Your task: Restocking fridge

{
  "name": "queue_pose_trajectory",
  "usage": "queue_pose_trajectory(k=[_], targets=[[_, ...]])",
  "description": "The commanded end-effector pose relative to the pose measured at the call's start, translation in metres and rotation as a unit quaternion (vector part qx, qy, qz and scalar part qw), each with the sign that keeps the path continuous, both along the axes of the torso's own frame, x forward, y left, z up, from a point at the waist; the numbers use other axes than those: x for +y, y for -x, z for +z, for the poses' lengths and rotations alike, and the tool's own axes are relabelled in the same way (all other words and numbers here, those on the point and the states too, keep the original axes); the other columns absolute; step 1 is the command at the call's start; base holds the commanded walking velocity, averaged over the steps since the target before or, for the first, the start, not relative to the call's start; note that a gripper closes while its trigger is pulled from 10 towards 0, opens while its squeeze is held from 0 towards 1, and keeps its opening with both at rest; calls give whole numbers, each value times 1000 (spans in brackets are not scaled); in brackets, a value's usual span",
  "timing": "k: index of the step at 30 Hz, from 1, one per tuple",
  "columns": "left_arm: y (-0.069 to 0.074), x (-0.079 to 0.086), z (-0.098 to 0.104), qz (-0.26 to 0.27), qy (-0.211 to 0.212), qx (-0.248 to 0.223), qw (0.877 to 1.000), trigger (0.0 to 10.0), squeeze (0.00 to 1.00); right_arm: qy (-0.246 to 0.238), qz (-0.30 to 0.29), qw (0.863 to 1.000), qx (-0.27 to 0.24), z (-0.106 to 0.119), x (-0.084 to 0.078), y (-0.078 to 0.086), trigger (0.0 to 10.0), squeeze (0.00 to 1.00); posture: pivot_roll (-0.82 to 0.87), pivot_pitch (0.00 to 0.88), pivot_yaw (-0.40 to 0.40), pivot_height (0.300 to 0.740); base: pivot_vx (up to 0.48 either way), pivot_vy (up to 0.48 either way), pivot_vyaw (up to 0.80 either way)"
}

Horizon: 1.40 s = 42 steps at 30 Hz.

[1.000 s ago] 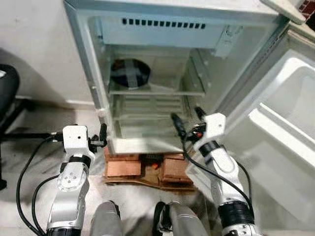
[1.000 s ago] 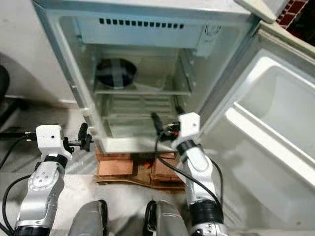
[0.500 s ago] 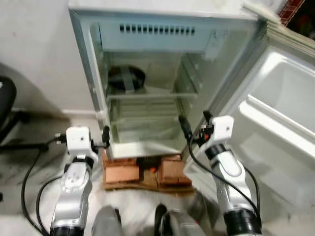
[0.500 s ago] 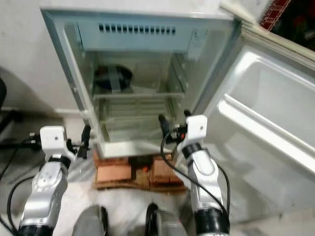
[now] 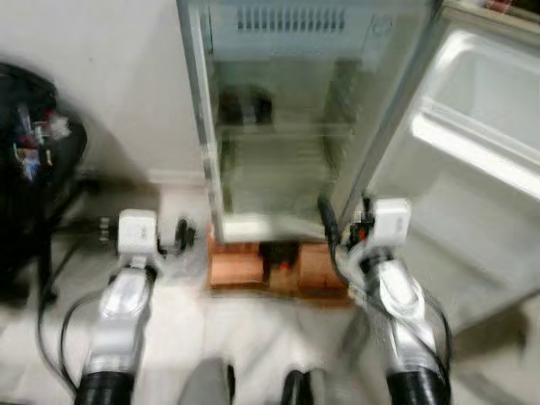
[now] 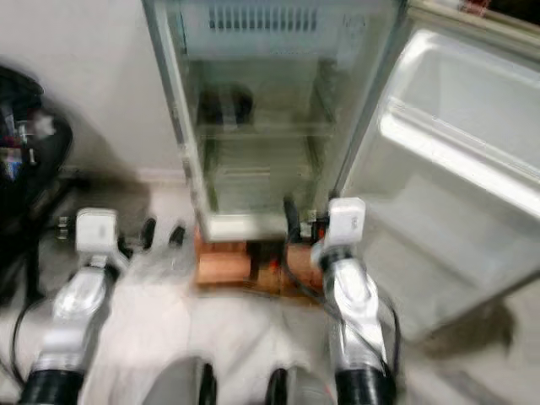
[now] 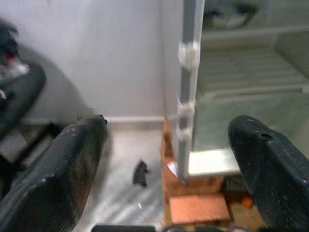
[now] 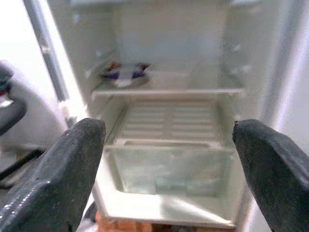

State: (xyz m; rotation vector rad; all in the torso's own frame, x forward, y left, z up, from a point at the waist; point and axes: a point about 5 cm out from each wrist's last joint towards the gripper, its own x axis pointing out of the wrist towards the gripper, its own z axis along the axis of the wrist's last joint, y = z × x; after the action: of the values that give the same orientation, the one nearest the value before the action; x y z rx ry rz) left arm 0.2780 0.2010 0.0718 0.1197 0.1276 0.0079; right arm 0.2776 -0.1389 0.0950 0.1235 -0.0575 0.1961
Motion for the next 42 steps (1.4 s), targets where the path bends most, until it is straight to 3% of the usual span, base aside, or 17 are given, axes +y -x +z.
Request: queue_pose_trajectory(k=[1, 4, 6, 10, 12, 16, 17, 20, 33, 42], targets=[[-3, 1, -2, -4, -9, 4, 1000, 10000, 0, 0, -18, 1000, -8, 5, -8, -1, 10000, 0, 40, 49, 17, 740, -360, 0, 0], [-4, 3, -1, -14, -17, 1, 1000, 10000, 0, -19, -41, 999, 3, 1, -13, -2, 10000, 0, 30, 32, 37, 740, -313, 0, 0], [-2, 1, -1, -27, -16, 0, 1000, 10000, 0, -9, -95, 995, 24, -5, -24, -3, 10000, 0, 28, 23, 38, 740, -131, 0, 0], [-2, -3, -9, -40, -20, 5, 999, 10000, 0, 3, -127, 990, 55, -15, -29, -1, 10000, 0, 23, 33, 21, 740, 0, 0, 0], [-2, -13, -9, -66, -13, 1, 998, 10000, 0, -21, -102, 993, 49, -11, -25, 0, 10000, 0, 22, 47, 6, 740, 0, 0, 0], [4, -15, -15, -67, 10, 6, 998, 10000, 0, 8, -105, 994, 37, -8, -28, 1, 10000, 0, 2, 54, -6, 740, 0, 0, 0], [10, -13, -23, -57, 20, 21, 998, 10000, 0, 22, -115, 992, 55, -14, -31, 3, 10000, 0, 7, 54, -5, 740, 0, -292, 0], [14, -14, -27, -57, 18, 27, 998, 10000, 0, 18, -117, 991, 61, -17, -32, 4, 10000, 0, 12, 52, -4, 740, 0, -340, 0], [4, -22, -15, -83, -2, 0, 997, 10000, 0, 22, -72, 997, 25, 2, -9, -8, 10000, 0, 28, 73, -16, 740, 0, -480, 0], [9, -25, -20, -82, 5, 10, 997, 10000, 0, 13, -54, 998, 42, -7, -7, -3, 10000, 0, 38, 68, -30, 740, 0, -480, 0]])
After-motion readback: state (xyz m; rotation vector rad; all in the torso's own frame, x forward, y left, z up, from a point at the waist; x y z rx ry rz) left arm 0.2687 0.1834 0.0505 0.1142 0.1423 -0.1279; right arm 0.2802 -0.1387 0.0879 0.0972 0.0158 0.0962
